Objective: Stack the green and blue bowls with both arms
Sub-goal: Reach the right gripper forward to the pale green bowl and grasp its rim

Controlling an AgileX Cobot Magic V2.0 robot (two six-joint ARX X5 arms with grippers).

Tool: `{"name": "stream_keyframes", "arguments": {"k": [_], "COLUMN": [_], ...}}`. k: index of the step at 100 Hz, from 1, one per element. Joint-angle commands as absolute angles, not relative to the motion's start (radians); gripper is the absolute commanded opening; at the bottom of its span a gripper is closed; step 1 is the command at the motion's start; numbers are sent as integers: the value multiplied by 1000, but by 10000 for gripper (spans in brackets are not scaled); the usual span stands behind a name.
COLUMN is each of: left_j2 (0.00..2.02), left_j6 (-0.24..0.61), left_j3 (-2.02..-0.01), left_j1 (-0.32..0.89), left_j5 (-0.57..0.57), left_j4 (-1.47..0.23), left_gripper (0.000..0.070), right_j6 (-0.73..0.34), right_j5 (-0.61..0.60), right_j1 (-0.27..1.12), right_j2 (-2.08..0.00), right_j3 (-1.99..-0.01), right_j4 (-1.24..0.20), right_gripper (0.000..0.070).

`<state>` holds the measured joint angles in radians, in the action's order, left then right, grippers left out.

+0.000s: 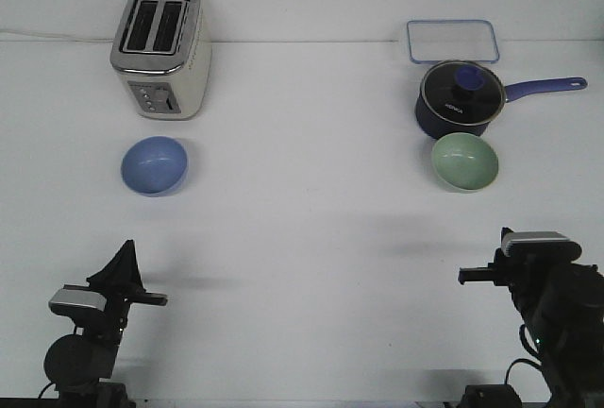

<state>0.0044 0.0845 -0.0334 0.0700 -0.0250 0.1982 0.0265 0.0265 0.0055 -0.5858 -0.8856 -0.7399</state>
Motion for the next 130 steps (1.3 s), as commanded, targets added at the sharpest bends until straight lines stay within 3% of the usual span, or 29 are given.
{"name": "stream_keyframes", "arguments": {"k": [1,53,60,74,79,105,130], "left_j2": [3,3,3,3,3,3,3], "left_j6": [72,72,72,72,72,72,72], "left_j3": [-14,-14,-14,-14,-14,-14,-14], "left_j1": [70,70,70,70,70,70,70], "left_j5": [-25,-25,-25,-25,-25,-25,-25], "left_j4": [210,210,210,210,210,210,210], "left_gripper": [10,10,11,10,10,10,10], "right_j6": [34,1,1,1,1,-25,-24], "right_j5": [27,27,27,27,27,28,26], "right_j1": [6,6,6,6,6,4,-65], "right_j2": [-631,-715,-715,-715,-715,-756,-1026], "right_j3": [-931,-955,-955,-955,-955,-974,-1110], "right_j4": [-774,-813,-818,-827,-831,-821,-800], "right_gripper": [0,1,70,380,450,454,454]}}
